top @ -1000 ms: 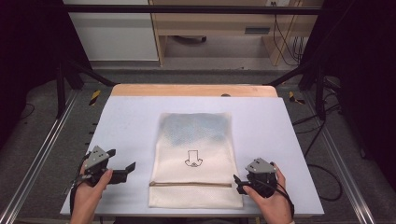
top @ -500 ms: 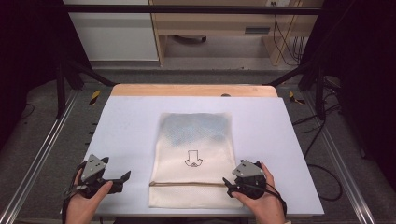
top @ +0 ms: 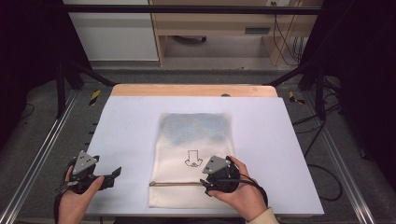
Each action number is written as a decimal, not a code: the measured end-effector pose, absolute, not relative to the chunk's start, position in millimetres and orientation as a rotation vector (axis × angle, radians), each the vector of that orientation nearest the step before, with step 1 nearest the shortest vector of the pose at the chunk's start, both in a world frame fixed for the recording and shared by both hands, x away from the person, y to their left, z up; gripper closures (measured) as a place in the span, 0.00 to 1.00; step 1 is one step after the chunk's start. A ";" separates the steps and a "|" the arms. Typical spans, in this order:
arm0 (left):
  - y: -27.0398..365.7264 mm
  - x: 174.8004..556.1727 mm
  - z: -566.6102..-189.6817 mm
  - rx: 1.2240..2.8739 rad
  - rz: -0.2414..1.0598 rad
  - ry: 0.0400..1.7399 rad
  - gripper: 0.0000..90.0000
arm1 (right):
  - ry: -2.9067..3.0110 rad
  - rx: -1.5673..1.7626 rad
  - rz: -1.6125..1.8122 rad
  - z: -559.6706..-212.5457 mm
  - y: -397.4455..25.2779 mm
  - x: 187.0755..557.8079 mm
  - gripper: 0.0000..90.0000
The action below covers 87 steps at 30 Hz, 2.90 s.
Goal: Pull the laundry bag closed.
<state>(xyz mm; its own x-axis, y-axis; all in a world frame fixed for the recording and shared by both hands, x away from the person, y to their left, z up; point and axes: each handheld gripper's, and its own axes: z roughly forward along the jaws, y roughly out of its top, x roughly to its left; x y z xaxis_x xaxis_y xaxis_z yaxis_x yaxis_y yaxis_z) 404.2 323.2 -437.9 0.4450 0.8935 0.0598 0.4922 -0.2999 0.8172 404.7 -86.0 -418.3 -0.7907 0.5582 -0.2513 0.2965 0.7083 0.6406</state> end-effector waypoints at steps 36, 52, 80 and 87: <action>318.6 406.6 -442.2 1.969 0.633 1.161 0.08 | 2.759 0.408 0.697 -386.9 -9.1 430.9 0.44; 321.5 407.8 -442.3 1.973 0.638 1.174 0.08 | 2.823 0.353 0.643 -391.4 16.3 434.6 0.53; 325.5 409.1 -441.2 1.972 0.635 1.198 0.11 | 2.930 0.256 0.679 -401.5 54.6 436.5 0.80; 328.0 407.8 -439.6 1.955 0.641 1.201 0.12 | 2.965 0.233 0.681 -410.4 70.0 437.8 0.79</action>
<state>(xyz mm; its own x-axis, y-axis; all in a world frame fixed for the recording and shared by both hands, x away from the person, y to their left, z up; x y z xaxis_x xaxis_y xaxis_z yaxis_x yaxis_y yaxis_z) 407.8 328.0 -439.6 0.4367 0.8990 0.0335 0.5286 -0.2866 0.7990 437.8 70.0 -410.4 -0.9843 0.1680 -0.0535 0.1278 0.8889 0.4399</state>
